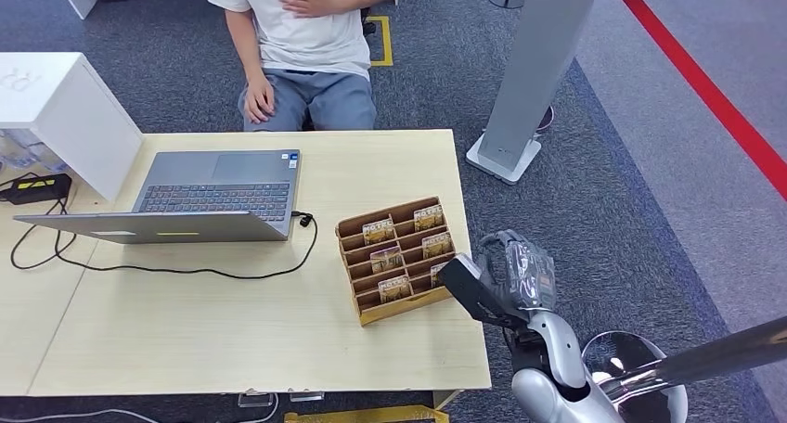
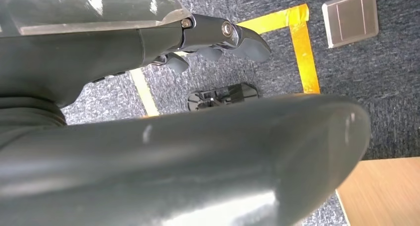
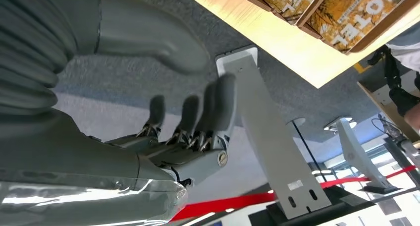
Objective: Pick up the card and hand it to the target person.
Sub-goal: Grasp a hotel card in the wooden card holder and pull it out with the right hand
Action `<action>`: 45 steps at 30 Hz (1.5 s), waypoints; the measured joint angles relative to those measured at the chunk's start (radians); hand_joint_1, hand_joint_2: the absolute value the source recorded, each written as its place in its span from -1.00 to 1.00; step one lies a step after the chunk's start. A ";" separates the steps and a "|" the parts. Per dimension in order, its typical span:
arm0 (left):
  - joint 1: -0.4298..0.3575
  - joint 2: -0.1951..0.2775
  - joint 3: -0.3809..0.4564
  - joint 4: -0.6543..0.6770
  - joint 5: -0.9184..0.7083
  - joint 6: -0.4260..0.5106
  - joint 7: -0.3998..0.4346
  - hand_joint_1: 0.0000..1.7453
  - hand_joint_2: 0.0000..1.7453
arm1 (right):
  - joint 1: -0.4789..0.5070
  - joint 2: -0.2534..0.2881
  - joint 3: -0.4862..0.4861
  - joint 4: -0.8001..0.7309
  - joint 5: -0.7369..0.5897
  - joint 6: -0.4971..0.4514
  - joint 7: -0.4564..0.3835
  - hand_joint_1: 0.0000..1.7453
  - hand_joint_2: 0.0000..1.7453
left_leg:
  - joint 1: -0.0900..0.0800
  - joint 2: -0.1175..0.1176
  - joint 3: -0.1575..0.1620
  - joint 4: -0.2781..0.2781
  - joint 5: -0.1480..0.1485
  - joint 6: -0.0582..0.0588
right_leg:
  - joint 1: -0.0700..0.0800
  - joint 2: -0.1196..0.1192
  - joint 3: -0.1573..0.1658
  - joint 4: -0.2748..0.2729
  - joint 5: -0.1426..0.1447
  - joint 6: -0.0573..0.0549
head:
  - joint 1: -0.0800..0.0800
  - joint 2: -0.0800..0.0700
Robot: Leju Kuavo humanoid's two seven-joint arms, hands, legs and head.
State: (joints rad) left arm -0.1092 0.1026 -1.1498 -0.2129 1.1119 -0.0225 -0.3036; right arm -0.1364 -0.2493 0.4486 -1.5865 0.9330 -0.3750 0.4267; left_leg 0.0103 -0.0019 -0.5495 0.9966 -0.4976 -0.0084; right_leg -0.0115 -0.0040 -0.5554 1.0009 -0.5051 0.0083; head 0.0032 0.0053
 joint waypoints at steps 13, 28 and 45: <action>-0.007 0.000 0.000 0.000 -0.016 -0.010 -0.003 -1.00 -1.00 | -0.044 0.030 0.072 0.042 0.180 0.192 -0.002 -0.11 1.00 | 0.000 0.000 0.000 0.000 0.000 0.000 | 0.000 0.000 0.000 0.000 0.000 0.000 | 0.001 0.000; -0.011 0.001 0.000 0.000 -0.019 -0.013 -0.003 -1.00 -1.00 | -0.137 0.045 0.199 0.116 0.260 0.229 0.010 -0.13 1.00 | 0.000 0.000 0.000 0.000 0.000 0.000 | 0.000 0.000 0.000 0.000 0.000 0.000 | 0.001 0.000; -0.010 0.005 0.000 0.000 -0.016 -0.009 -0.003 -1.00 -1.00 | -0.181 0.045 0.235 0.163 0.241 0.206 0.024 -0.04 1.00 | 0.000 0.000 0.000 0.000 0.000 0.000 | 0.000 0.000 0.000 0.001 0.000 0.000 | 0.001 0.000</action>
State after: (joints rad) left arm -0.1187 0.1074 -1.1501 -0.2129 1.0962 -0.0313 -0.3071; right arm -0.3174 -0.2038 0.6840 -1.4234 1.1736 -0.1694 0.4507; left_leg 0.0104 -0.0019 -0.5497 0.9965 -0.4975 -0.0085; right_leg -0.0115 -0.0042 -0.5555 1.0014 -0.5051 0.0082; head 0.0042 0.0053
